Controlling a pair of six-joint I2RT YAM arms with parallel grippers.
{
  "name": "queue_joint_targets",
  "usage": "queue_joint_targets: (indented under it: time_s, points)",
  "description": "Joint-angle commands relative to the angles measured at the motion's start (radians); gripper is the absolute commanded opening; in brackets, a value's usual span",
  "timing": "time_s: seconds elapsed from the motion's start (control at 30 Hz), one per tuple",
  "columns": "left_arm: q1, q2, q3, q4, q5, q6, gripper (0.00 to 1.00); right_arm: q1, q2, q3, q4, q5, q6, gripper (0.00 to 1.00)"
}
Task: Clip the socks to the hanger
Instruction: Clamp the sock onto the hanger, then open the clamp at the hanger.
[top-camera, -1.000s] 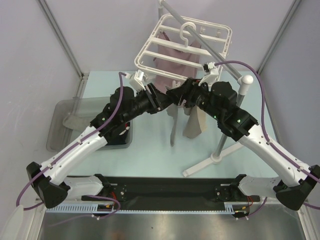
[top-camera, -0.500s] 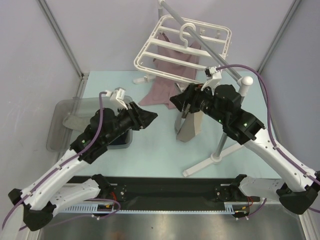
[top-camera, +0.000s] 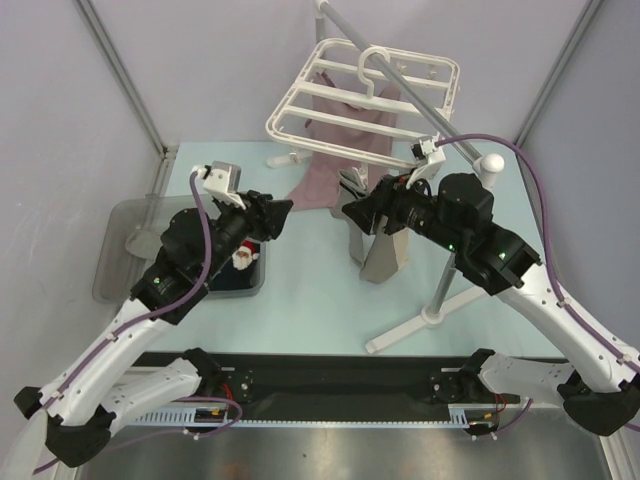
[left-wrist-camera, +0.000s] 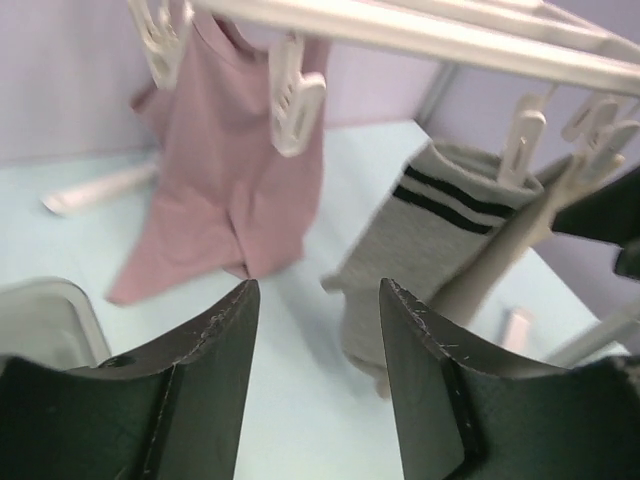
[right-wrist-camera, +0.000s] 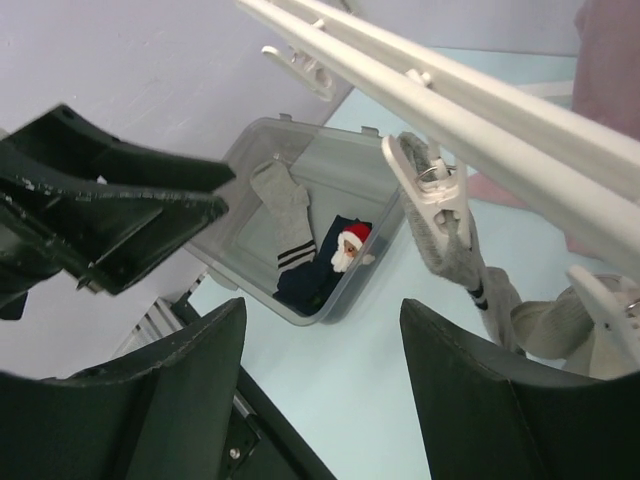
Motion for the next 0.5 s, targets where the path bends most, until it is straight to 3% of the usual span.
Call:
queue_joint_targets:
  time_s: [0.0,0.17,0.3,0.47]
  points:
    - [0.006,0.007,-0.025,0.188,-0.090,0.239,0.57,-0.003,-0.029,0.003,-0.004,-0.058,-0.037,0.69]
    - [0.006,0.066,-0.065,0.372,-0.023,0.363,0.61,-0.001,-0.050,0.000,-0.001,-0.062,-0.046,0.69]
    - [0.006,0.141,-0.058,0.428,-0.021,0.490,0.64,-0.003,-0.060,0.003,0.011,-0.073,-0.043,0.69]
    - [0.013,0.227,-0.006,0.449,-0.051,0.546,0.65,-0.003,-0.067,0.009,0.004,-0.071,-0.043,0.68]
